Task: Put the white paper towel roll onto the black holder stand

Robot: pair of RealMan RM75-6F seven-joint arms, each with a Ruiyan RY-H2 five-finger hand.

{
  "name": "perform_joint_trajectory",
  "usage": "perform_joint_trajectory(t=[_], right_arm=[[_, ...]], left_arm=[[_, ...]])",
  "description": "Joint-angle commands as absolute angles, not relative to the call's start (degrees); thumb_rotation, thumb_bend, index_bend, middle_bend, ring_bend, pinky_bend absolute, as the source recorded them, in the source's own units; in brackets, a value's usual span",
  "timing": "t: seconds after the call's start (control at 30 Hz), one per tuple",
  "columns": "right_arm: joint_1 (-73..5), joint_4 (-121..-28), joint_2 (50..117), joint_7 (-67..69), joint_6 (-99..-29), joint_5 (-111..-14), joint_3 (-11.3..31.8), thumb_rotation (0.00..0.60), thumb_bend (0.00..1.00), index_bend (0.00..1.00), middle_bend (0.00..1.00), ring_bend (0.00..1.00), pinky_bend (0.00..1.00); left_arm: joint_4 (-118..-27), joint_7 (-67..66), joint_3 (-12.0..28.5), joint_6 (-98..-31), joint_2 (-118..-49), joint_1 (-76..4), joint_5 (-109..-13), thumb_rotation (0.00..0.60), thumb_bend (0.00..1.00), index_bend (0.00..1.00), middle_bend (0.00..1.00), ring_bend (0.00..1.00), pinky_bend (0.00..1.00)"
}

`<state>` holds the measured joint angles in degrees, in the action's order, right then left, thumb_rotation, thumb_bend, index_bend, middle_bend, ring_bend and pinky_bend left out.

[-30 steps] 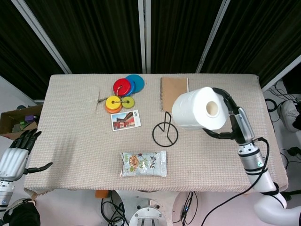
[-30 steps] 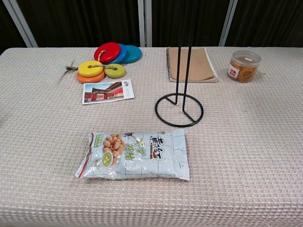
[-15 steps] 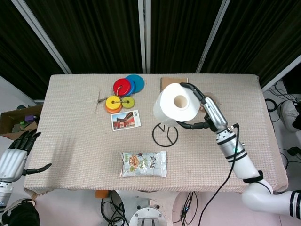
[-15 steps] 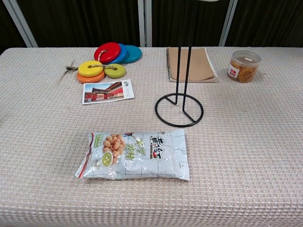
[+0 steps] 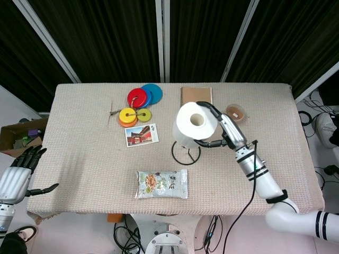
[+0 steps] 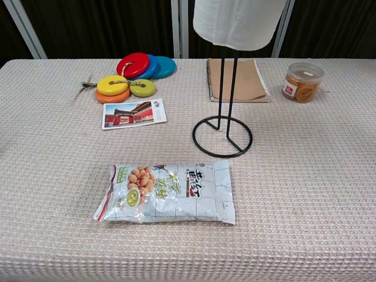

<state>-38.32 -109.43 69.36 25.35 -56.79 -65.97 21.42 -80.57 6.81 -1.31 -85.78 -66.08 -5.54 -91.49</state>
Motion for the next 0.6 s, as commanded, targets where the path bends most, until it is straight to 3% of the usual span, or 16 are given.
perform_joint_trajectory(t=[0.03,0.07,0.1,0.17,0.43,0.6], right_arm=[[-38.87,-108.04,70.04,28.68,-54.04,-68.37,20.32,0.600,0.12,0.12,0.19,0.18,0.30],[-38.66,-107.46,70.22,30.12,-54.29,-70.02,20.28,0.600,0.04,0.03,0.08,0.08,0.19],[-38.39,-106.67,70.59,31.43,-54.96,-71.92,20.17,0.600,0.01,0.00,0.03,0.04,0.12],[-37.65,-104.93,71.10,33.85,-56.73,-75.79,19.57,0.600,0.00,0.00,0.00,0.00,0.02],[-35.67,-105.65,67.71,38.15,-57.87,-79.49,17.93,0.600,0.00,0.00,0.00,0.00,0.00],[-31.68,-105.83,63.95,34.58,-61.83,-85.06,13.62,0.600,0.00,0.00,0.00,0.00,0.00]], left_arm=[[-80.53,6.96,-1.26,-85.93,-66.06,-5.43,-91.38,0.279,0.00,0.07,0.06,0.05,0.21],[-80.50,7.18,-1.25,-86.03,-66.04,-5.40,-91.41,0.279,0.00,0.07,0.06,0.05,0.21],[-80.41,7.43,-1.25,-86.20,-66.04,-5.35,-91.50,0.279,0.00,0.07,0.06,0.05,0.21],[-79.99,7.63,-1.23,-86.65,-66.07,-5.17,-91.60,0.283,0.00,0.07,0.06,0.05,0.21],[-79.52,7.78,-1.17,-86.23,-66.53,-5.38,-91.51,0.279,0.00,0.07,0.06,0.05,0.21],[-79.84,7.33,-1.11,-86.44,-66.67,-5.45,-91.75,0.281,0.00,0.07,0.06,0.05,0.21]])
